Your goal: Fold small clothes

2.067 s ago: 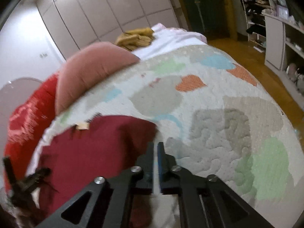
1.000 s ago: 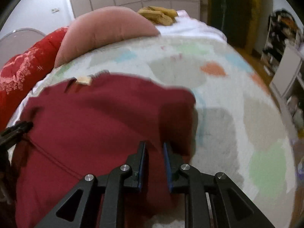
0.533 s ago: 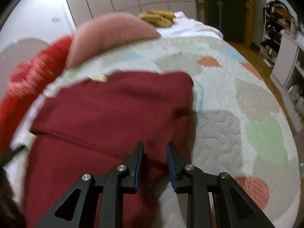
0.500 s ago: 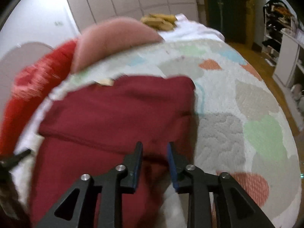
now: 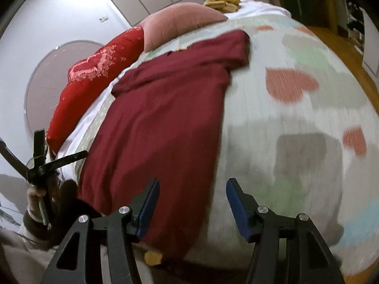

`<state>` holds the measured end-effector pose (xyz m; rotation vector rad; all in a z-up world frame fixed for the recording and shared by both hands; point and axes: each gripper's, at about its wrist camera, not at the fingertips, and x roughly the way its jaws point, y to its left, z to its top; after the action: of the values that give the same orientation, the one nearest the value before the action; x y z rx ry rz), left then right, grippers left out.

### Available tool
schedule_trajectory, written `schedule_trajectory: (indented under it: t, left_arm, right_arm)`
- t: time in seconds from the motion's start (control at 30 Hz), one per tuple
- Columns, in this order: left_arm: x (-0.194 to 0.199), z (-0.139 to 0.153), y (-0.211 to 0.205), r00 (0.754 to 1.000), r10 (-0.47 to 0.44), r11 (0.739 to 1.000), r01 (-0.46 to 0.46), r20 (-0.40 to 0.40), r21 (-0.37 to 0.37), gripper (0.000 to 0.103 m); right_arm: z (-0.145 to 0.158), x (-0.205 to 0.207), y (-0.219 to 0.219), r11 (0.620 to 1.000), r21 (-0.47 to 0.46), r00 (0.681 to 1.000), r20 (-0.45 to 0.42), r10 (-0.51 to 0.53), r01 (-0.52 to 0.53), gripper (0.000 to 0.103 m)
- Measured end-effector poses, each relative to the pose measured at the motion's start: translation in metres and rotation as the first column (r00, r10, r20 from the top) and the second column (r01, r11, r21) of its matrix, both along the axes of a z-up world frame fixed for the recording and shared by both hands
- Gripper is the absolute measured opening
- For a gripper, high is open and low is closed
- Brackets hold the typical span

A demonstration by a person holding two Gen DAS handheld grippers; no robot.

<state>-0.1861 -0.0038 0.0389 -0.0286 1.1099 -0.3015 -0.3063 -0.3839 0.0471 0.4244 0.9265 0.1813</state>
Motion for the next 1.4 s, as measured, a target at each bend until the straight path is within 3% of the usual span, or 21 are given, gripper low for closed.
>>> schedule_trajectory:
  t: [0.17,0.27,0.43,0.57,0.7,1.13,1.4]
  left_arm:
    - [-0.017,-0.003,0.0,1.0,0.011,1.0,-0.011,0.007,0.008,0.046]
    - [-0.025,-0.003,0.0,1.0,0.006,1.0,-0.006,-0.011,-0.012,0.055]
    - [-0.033,-0.007,-0.002,1.0,-0.001,1.0,0.001,-0.02,0.0,0.058]
    - [-0.035,-0.009,-0.005,0.999,-0.013,1.0,0.012,-0.04,-0.016,0.07]
    - [-0.037,-0.011,-0.012,0.999,-0.024,1.0,0.024,-0.032,0.019,0.071]
    - [-0.035,-0.012,-0.013,0.999,-0.011,1.0,0.012,-0.049,0.02,0.071]
    - [-0.039,-0.018,-0.011,0.993,-0.001,1.0,-0.001,-0.117,-0.021,0.08]
  right_arm:
    - [-0.022,-0.017,0.006,1.0,0.023,0.998,-0.064,0.01,-0.009,0.057]
    - [-0.029,-0.022,0.013,0.998,0.058,0.997,-0.073,0.034,-0.029,0.057]
    - [-0.036,-0.02,0.02,0.996,0.083,0.997,-0.062,0.047,-0.041,0.06]
    - [-0.036,-0.019,0.022,0.995,0.085,0.996,-0.054,0.065,-0.06,0.064]
    - [-0.037,-0.018,0.022,0.993,0.104,0.997,-0.045,0.062,-0.057,0.065]
    - [-0.038,-0.014,0.022,0.984,0.161,0.997,0.019,0.072,-0.074,0.066]
    - [-0.038,-0.016,0.022,0.982,0.163,0.995,0.034,0.092,-0.097,0.067]
